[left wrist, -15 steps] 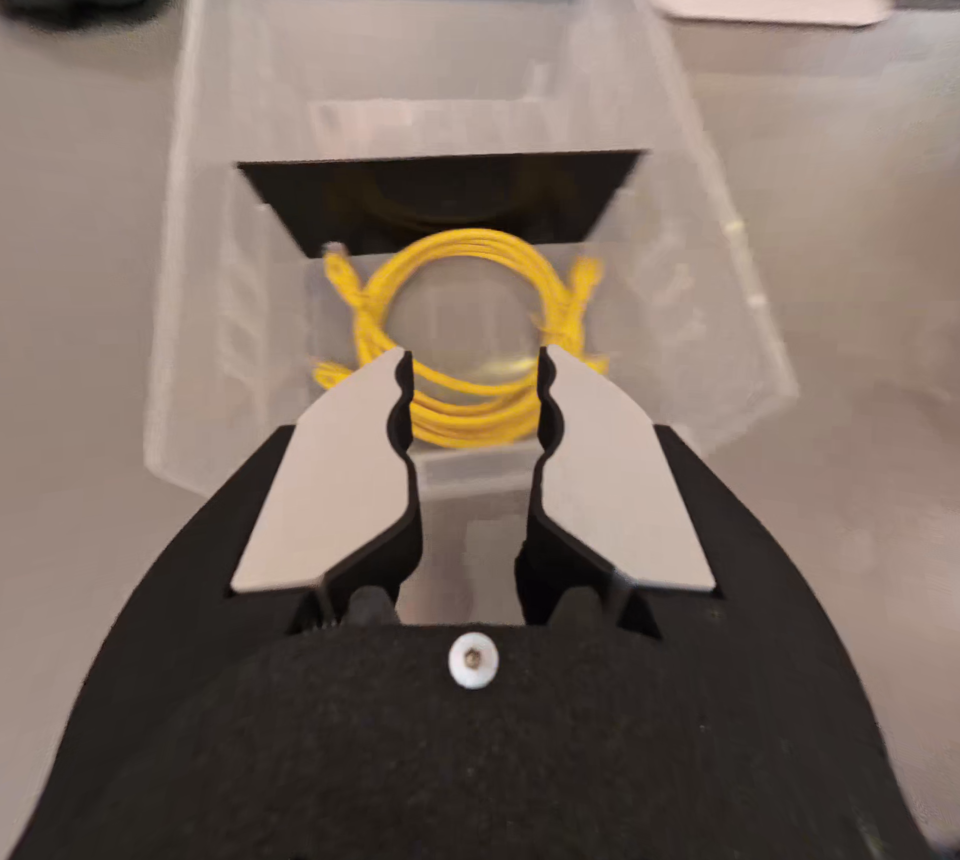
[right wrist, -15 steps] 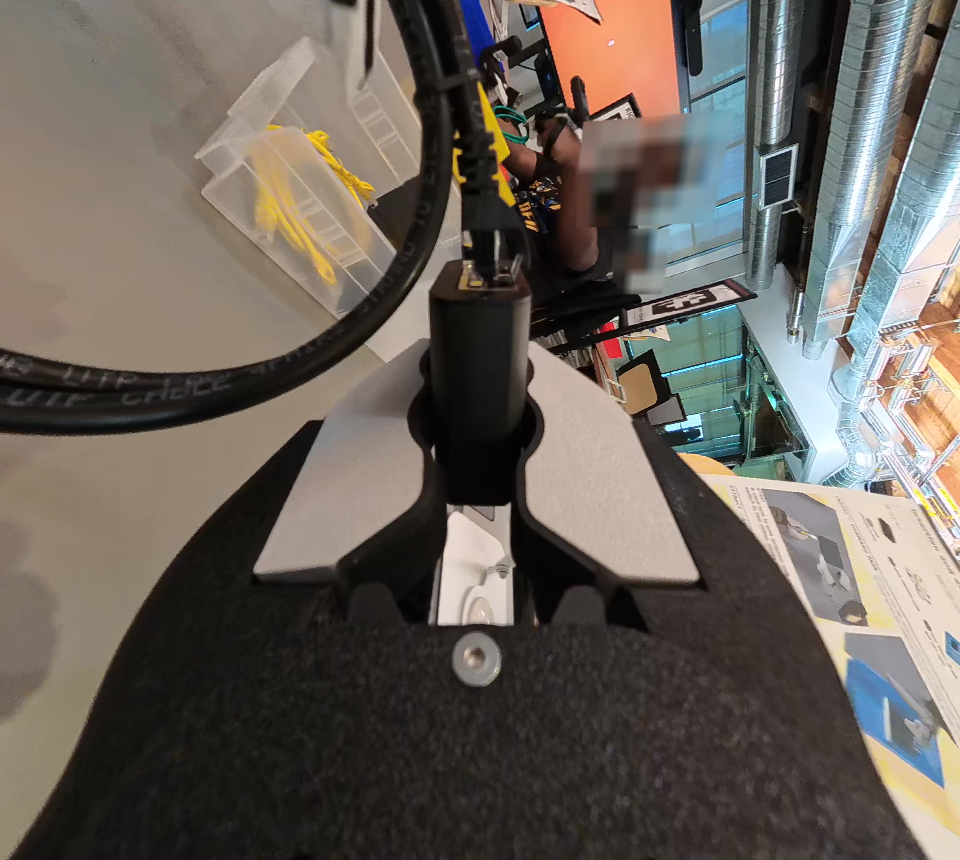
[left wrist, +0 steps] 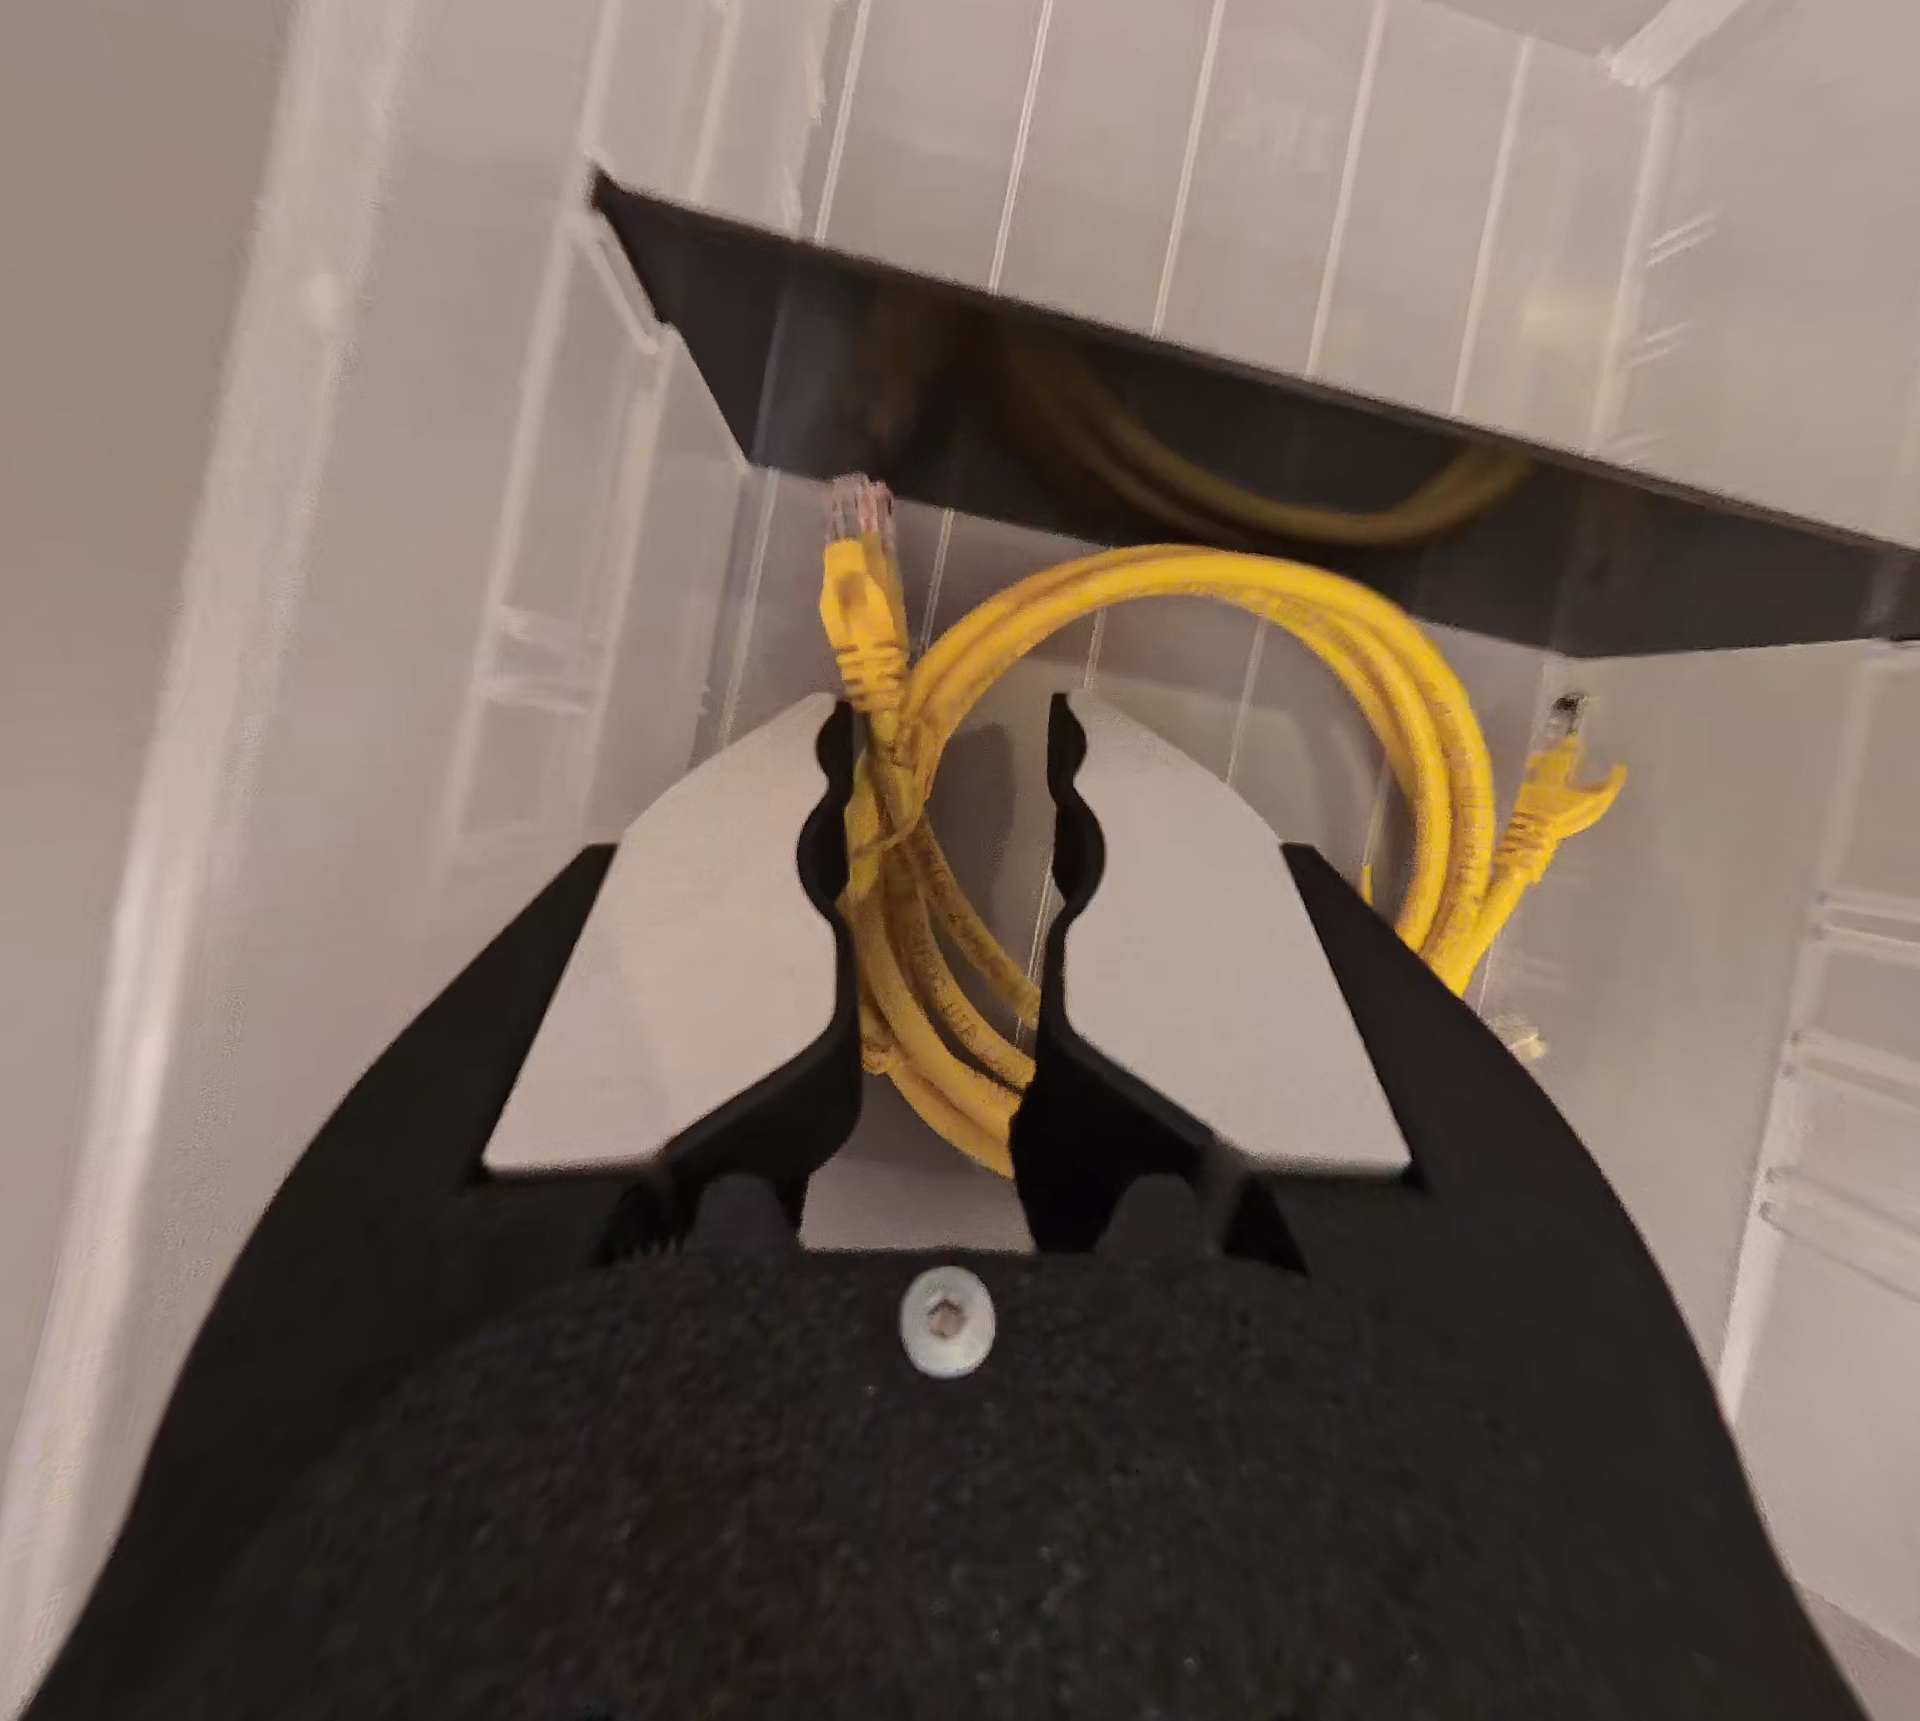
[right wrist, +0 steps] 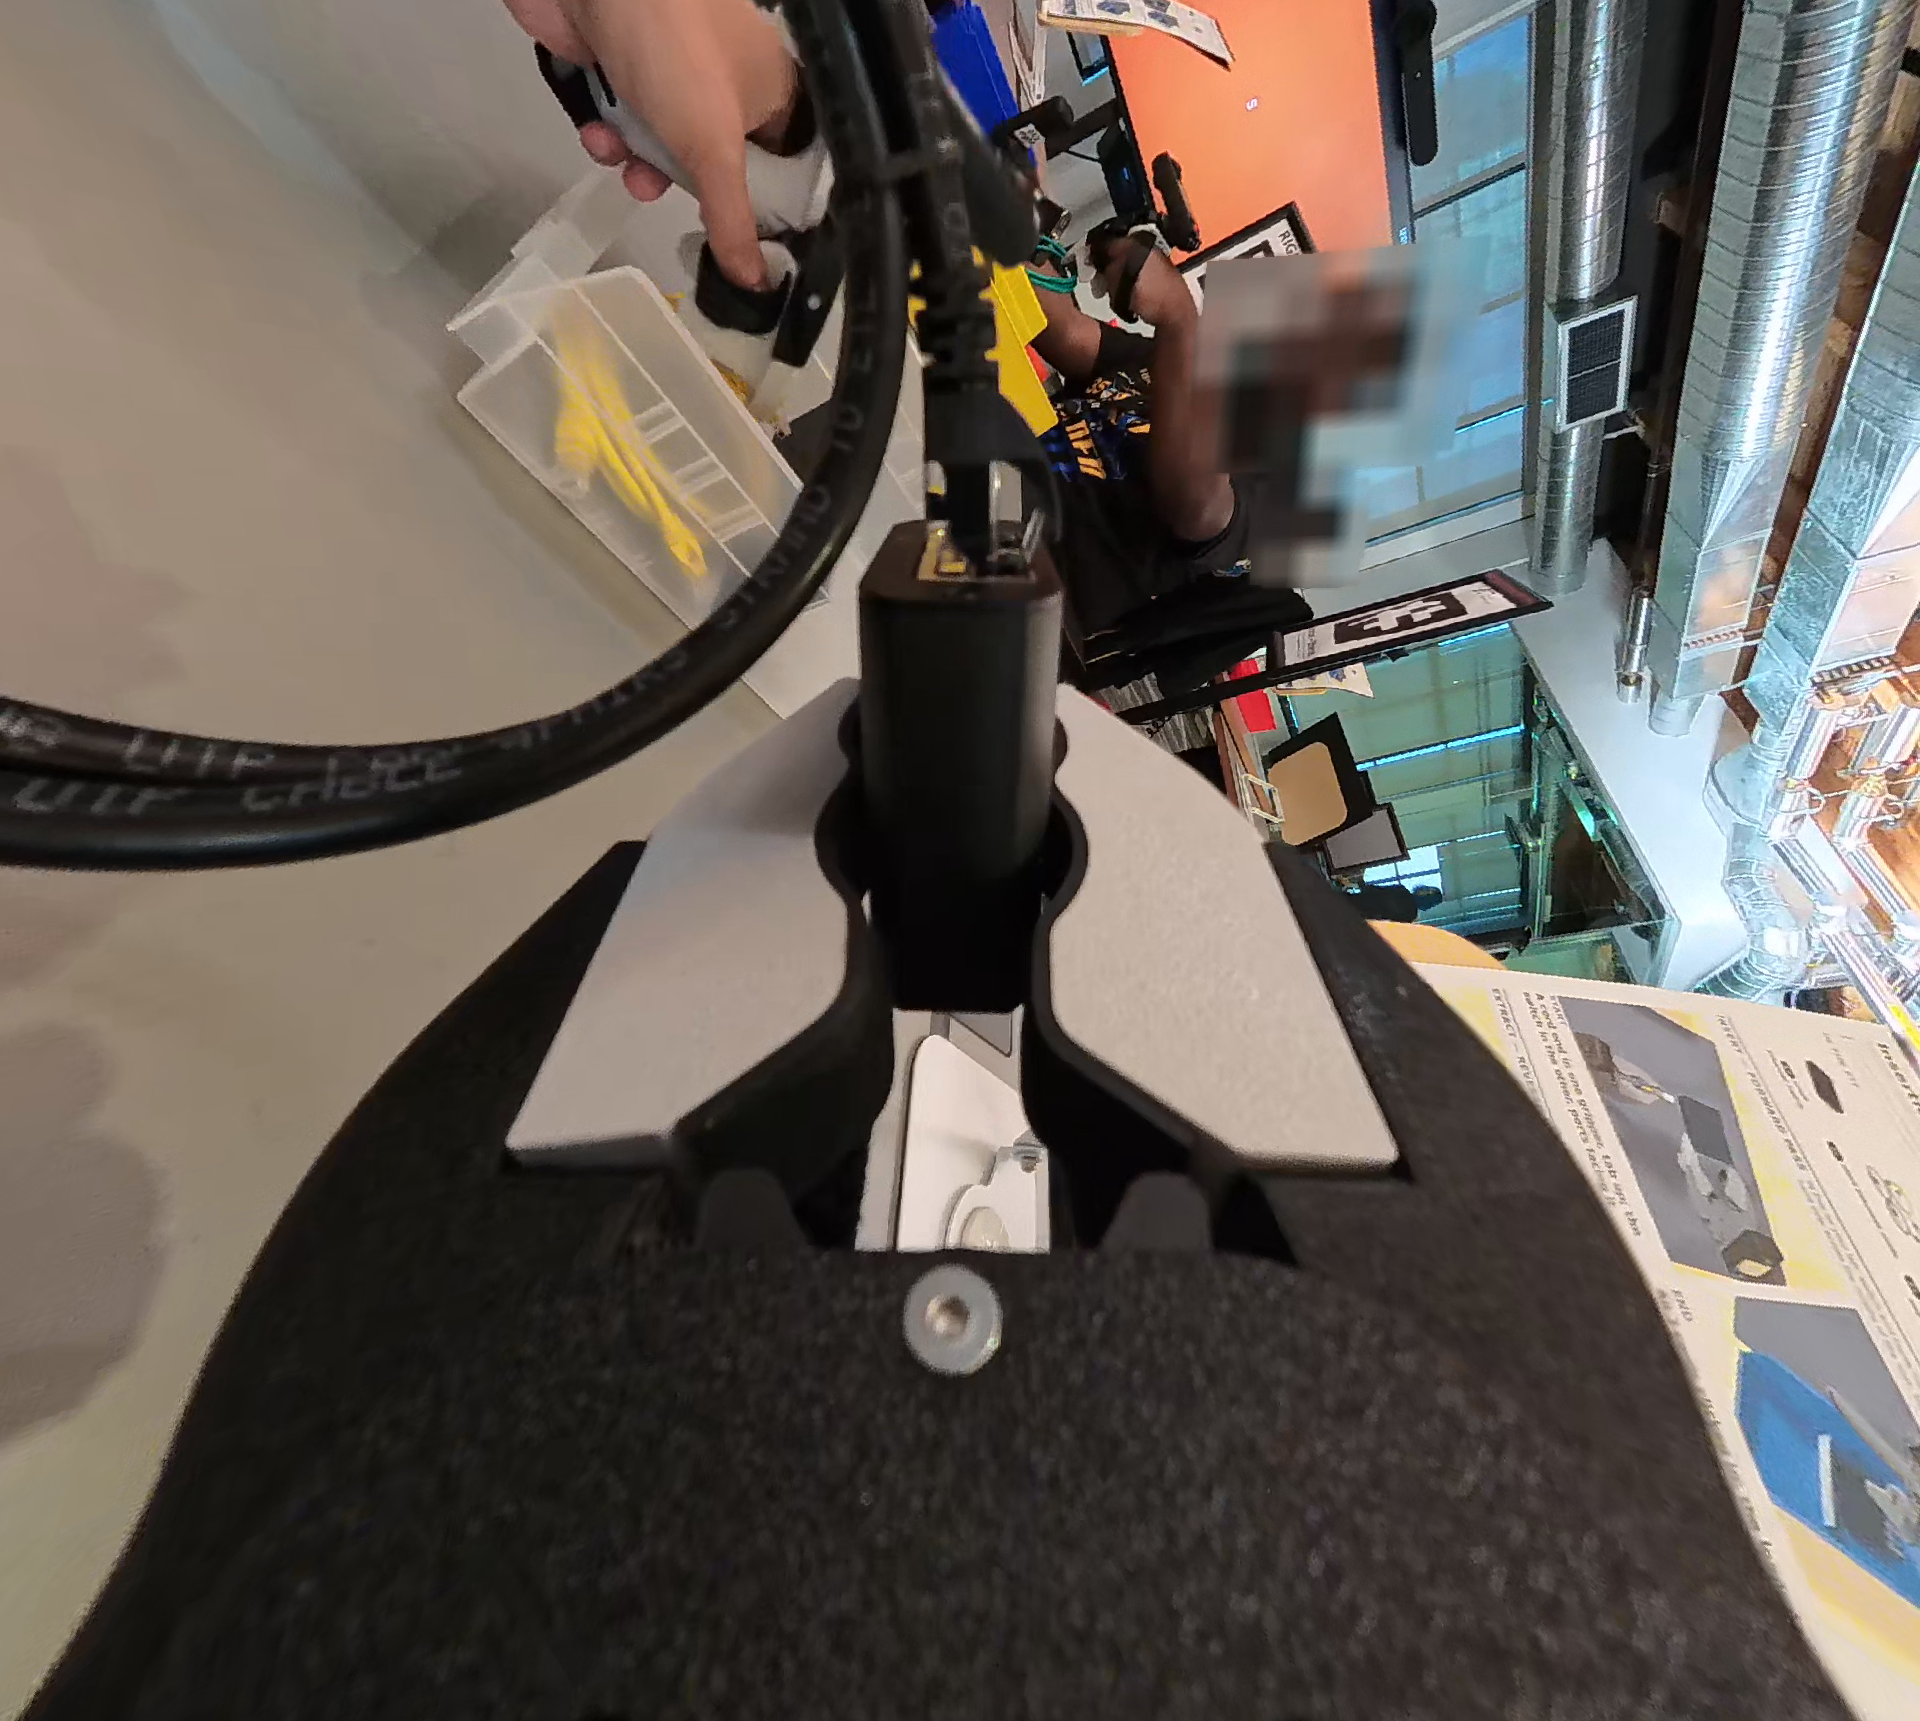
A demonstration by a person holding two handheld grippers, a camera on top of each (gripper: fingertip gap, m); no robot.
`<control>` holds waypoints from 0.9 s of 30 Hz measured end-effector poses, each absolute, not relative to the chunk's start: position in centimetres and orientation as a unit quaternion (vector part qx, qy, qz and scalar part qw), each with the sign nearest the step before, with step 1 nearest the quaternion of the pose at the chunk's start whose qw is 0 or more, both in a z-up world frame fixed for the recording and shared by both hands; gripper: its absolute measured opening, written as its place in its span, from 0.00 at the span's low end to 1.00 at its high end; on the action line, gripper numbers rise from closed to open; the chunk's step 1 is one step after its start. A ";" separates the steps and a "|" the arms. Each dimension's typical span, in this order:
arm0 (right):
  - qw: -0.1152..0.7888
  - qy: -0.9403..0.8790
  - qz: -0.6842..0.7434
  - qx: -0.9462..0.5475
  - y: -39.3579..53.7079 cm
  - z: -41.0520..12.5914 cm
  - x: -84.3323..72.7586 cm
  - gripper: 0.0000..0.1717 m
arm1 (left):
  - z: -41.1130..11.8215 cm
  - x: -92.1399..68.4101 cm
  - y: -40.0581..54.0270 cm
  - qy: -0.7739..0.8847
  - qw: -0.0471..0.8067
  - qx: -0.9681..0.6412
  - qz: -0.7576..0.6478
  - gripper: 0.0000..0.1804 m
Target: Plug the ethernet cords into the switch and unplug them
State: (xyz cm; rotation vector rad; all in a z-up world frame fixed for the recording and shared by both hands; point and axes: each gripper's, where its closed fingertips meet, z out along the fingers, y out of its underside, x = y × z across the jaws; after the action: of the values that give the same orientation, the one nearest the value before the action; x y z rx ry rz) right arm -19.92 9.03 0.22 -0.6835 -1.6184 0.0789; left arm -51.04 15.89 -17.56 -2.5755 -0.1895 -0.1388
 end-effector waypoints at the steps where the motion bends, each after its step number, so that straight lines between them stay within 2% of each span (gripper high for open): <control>1: 0.638 -0.709 0.035 -0.298 8.9 0.3 -20.0 0.15 | -18.1 -51.0 15.7 -0.073 0.251 -0.963 -0.058 0.19; 3: 0.638 -0.710 0.035 -0.295 8.7 0.4 -20.1 0.15 | -18.3 -50.9 15.7 -0.068 0.242 -0.966 -0.066 0.10; 20: 0.625 -0.722 0.035 -0.294 8.3 -0.1 -20.4 0.15 | -16.2 -51.0 16.3 -0.034 0.327 -0.941 -0.074 0.08; 23: 0.624 -0.722 0.037 -0.297 8.4 -0.2 -20.4 0.15 | -14.2 -50.9 16.2 0.007 0.377 -0.925 -0.047 0.07; 27: 0.626 -0.720 0.034 -0.299 8.7 0.0 -20.2 0.15 | -8.1 -49.7 14.8 0.051 0.462 -0.884 -0.058 0.07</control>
State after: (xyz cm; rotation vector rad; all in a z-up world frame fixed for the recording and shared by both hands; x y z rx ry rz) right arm -20.20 8.70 -0.05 -0.6858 -1.6509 0.0790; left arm -49.73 14.82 -8.10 -2.1730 0.1246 -0.1416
